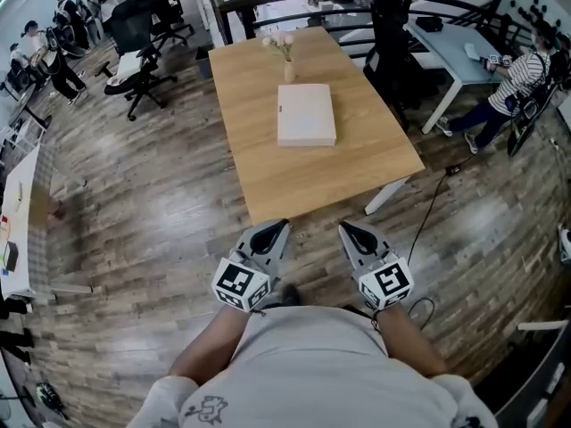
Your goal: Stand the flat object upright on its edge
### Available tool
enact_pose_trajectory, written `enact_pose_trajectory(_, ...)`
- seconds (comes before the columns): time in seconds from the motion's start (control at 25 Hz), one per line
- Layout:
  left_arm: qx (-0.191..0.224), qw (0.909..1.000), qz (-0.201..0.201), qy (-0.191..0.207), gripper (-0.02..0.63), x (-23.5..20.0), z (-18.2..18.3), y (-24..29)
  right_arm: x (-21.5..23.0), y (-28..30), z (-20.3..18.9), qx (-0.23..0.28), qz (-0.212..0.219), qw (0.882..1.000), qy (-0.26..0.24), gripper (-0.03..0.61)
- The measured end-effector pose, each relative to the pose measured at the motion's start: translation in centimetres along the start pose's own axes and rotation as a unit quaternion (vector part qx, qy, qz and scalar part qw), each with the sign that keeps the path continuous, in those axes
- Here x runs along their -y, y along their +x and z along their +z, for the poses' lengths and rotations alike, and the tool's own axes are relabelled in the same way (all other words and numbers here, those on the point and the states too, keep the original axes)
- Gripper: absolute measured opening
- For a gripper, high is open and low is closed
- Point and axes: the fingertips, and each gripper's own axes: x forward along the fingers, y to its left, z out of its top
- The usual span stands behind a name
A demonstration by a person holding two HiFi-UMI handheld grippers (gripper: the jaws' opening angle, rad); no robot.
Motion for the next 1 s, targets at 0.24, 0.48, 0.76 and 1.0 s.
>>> enact_pose_trajectory(0.24,-0.001,0.9998,-0.02,0.009,0.006,-2.7,1.2,1.2,1.0,2.6,1.2,0.001,-0.018,1.0,0.003,0.006)
enact_pose_trajectory(0.48,-0.006,0.9999,-0.014,0.002,0.006,-4.8,0.8,3.2,3.2,4.4,0.5,-0.004,-0.019,1.0,0.012,0.006)
enact_pose_trajectory(0.76,-0.012,0.9998,0.013,0.003,0.006,-6.5,1.1,7.3,8.1,7.0,0.4,0.002,0.006,1.0,0.019,0.006)
enact_pose_trajectory(1.0,-0.009,0.9992,0.04,0.001,0.006,-7.6,1.5,12.6,13.9,8.9,0.3,0.003,0.034,0.999,0.017,0.006)
